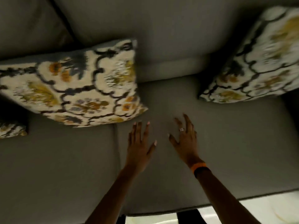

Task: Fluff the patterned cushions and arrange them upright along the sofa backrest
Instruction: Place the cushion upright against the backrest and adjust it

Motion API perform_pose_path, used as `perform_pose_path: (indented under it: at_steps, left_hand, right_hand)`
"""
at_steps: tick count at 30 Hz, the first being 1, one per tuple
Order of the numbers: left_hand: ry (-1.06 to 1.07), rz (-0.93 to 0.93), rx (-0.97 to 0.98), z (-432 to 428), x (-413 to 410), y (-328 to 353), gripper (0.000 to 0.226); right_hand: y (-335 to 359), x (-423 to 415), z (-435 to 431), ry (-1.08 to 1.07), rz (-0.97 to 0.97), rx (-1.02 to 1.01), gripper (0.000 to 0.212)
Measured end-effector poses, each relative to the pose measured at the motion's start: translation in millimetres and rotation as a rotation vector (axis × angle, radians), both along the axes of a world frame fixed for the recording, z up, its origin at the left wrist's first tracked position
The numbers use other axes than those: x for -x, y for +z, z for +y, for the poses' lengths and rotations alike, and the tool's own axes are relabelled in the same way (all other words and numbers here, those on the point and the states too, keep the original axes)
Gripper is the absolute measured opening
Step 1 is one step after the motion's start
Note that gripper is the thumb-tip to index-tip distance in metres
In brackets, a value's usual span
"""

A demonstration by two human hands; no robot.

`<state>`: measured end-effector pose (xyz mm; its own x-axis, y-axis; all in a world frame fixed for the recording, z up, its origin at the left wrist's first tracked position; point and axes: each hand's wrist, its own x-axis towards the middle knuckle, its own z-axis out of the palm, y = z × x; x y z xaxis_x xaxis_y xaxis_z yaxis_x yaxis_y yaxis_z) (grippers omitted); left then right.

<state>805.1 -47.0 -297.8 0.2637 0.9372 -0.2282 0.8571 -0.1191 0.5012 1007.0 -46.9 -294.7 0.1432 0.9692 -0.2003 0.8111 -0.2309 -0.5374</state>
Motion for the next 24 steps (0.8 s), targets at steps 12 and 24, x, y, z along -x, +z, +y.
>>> perform_pose_path:
  at_steps: [12,24]
  left_hand:
    - [0.030,-0.717,0.027,140.0,-288.8,65.9,0.123]
    - [0.201,-0.524,-0.420,102.2,-356.5,127.5,0.088]
  right_hand:
    - [79.3,-336.1,75.4,-0.578,0.433,-0.384,0.134]
    - [107.3,-301.0,83.0,-0.358,-0.043,-0.681,0.074]
